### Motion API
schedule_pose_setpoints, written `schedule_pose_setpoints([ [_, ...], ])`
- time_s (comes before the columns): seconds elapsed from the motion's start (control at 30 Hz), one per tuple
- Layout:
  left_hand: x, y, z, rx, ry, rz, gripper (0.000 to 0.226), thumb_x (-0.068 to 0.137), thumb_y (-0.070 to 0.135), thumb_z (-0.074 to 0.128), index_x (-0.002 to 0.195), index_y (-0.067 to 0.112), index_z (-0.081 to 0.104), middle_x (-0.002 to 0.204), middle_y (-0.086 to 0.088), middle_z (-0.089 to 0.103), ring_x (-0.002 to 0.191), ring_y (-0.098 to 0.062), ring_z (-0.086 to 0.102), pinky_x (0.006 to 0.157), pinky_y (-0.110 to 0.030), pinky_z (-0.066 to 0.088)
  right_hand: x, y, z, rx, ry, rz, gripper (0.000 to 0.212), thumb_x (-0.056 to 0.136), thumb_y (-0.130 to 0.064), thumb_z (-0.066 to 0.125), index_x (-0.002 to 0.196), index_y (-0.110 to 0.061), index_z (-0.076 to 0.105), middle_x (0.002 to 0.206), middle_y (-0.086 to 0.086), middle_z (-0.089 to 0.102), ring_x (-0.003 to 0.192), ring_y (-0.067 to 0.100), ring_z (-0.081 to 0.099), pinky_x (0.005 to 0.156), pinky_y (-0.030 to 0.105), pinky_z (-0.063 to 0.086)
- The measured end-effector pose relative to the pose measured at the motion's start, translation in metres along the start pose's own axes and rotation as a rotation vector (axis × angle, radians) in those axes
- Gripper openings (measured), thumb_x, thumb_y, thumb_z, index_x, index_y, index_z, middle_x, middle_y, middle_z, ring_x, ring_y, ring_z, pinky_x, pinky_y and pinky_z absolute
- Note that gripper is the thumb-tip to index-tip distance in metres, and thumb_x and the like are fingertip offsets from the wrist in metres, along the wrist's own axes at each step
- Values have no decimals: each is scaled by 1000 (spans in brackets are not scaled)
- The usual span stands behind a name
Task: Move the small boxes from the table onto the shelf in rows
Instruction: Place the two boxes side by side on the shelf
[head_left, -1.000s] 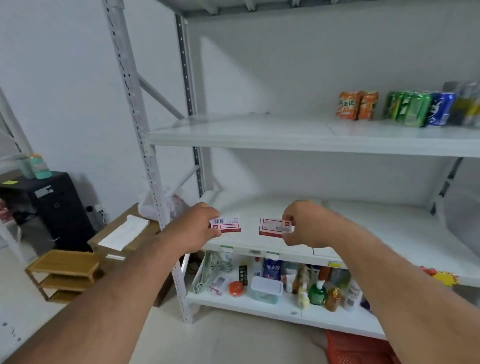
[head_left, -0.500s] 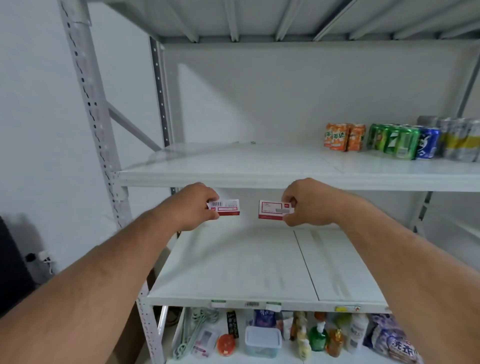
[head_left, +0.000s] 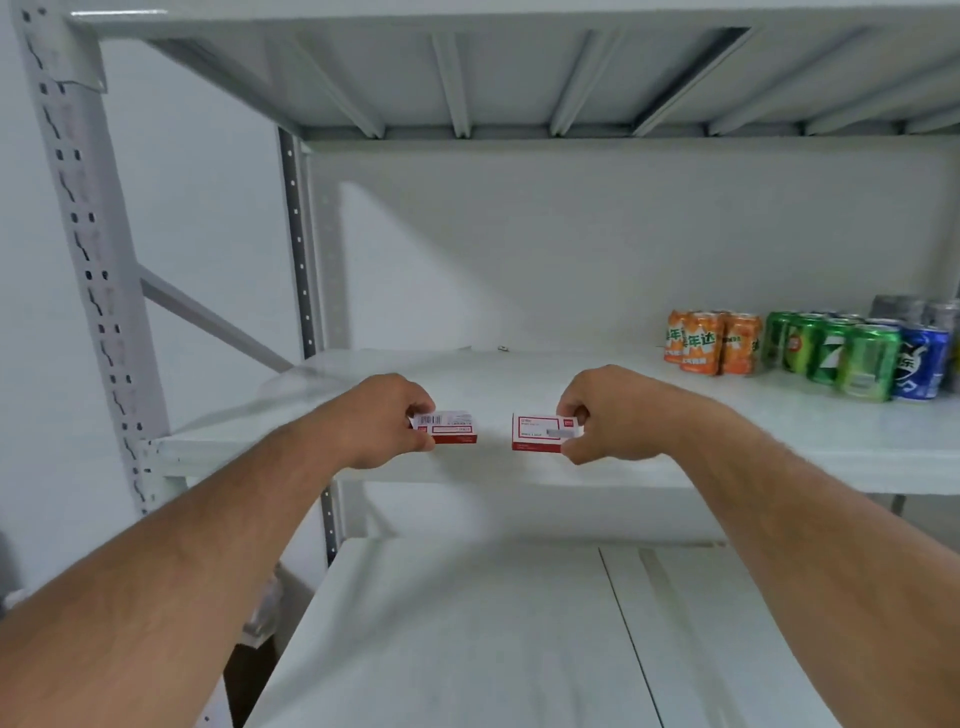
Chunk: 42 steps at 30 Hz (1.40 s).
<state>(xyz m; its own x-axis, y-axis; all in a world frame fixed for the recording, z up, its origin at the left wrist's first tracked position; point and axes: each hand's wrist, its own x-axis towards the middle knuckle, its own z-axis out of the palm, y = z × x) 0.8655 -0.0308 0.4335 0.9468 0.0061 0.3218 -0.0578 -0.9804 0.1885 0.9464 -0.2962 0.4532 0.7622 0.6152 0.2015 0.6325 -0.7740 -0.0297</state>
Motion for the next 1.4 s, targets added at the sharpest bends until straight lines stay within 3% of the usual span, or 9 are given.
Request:
schedule_pose_setpoints([
  [0.43,114,-34,21,42,-67,-42,28,81,37,74,105,23,69,84,12,59,77,-11,58,66,-26,43,108,49,20,8,-55,17,41,72,-43,77,110,-26,71,100,-9,66,86,14,63,81,40,58],
  [0.6,149,-60,27,29,-84,-27,30,81,36,75,107,22,68,95,7,61,84,-14,59,70,-26,44,136,54,25,-7,-70,66,37,73,-42,78,107,-27,72,99,-9,66,87,14,63,81,38,57],
  [0.83,189,-94,36,-1,-107,27,30,82,33,74,108,21,68,95,7,62,83,-13,58,67,-24,41,184,47,32,-27,-93,115,33,74,-40,77,103,-24,73,93,-8,67,86,16,64,77,35,57],
  [0.97,204,-113,43,-21,-127,34,29,81,33,75,106,21,69,96,7,63,83,-13,58,67,-23,41,210,43,39,-13,-99,116,25,73,-38,77,95,-27,70,83,-13,62,82,17,62,65,28,47],
  [1.17,219,-135,43,-40,-154,2,28,80,34,75,104,22,69,94,10,63,84,-11,59,69,-23,43,246,37,43,0,-136,102,22,76,-35,78,95,-25,73,82,-10,62,78,16,60,62,26,44],
  [1.4,232,-144,42,-42,-163,-34,28,81,32,75,105,20,69,96,7,64,84,-13,59,71,-24,44,283,27,48,8,-143,61,30,76,-35,79,102,-23,74,95,-6,68,88,19,65,76,30,53],
])
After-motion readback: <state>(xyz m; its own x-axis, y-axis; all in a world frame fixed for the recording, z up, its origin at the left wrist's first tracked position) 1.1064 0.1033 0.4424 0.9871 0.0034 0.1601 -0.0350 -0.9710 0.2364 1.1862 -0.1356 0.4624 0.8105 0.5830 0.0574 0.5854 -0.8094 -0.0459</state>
